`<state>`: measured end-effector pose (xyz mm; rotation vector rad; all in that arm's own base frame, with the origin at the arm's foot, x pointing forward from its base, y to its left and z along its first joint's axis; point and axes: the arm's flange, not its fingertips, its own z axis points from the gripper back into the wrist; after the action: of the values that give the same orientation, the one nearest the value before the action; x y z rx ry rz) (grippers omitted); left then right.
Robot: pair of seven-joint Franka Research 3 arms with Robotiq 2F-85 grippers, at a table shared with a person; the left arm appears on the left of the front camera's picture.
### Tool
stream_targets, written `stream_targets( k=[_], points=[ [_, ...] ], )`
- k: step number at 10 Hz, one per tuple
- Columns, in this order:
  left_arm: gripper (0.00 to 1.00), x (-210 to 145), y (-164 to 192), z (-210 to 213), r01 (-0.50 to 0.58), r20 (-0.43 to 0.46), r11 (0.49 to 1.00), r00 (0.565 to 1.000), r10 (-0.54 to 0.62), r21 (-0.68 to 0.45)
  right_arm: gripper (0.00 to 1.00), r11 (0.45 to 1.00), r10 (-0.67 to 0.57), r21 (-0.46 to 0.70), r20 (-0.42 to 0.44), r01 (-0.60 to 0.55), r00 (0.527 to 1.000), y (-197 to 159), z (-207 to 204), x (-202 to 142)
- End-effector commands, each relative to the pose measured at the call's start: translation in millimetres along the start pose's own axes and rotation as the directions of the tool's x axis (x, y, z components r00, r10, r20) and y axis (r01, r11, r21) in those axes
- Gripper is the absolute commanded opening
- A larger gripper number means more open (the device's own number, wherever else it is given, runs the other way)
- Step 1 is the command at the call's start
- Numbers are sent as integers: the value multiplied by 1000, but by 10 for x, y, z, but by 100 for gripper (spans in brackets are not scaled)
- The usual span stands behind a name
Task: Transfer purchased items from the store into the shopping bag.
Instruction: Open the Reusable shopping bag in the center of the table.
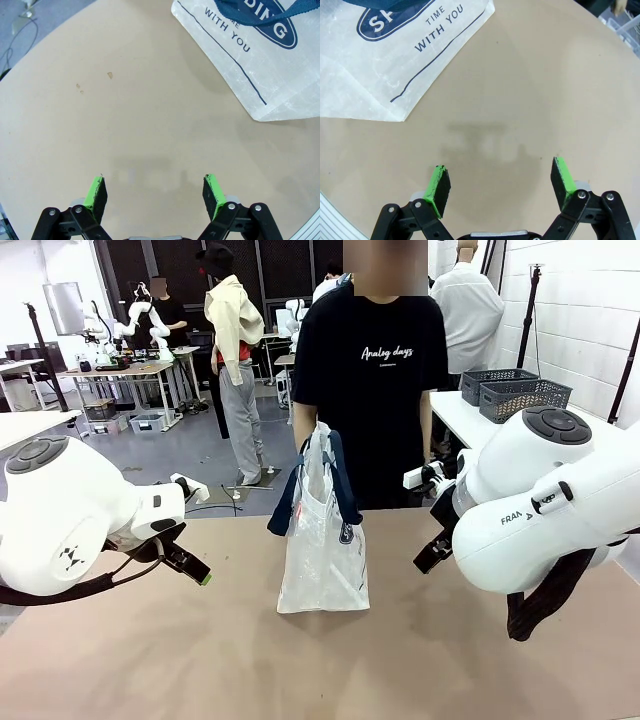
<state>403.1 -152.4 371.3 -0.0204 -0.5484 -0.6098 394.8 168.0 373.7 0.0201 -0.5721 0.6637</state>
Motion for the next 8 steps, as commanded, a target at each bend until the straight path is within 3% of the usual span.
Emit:
stream_targets(
  k=[1, 4, 6, 7, 8],
  points=[
    [100, -4, 14, 1, -3, 0, 1000, 1000, 3, 0, 100, 1000, 0, 0, 0, 0, 1000, -1, 0, 0],
    [100, 226, -125, 208, -10, -74, 998, 997, 6, -59, 100, 999, 3, 33, -10, -3, 1000, 32, 124, 189],
    [100, 457, -125, 398, -75, -117, 990, 991, 61, -120, 100, 999, 23, 43, -14, -23, 1000, 19, 268, 442],
    [100, 629, -106, 500, -95, -118, 986, 990, 79, -136, 100, 1000, 23, 1, -23, -23, 999, 17, 392, 660],
    [100, 818, -131, 599, -119, -125, 981, 987, 100, -151, 100, 999, 13, 29, -29, -13, 999, 1, 522, 904]
  ],
)
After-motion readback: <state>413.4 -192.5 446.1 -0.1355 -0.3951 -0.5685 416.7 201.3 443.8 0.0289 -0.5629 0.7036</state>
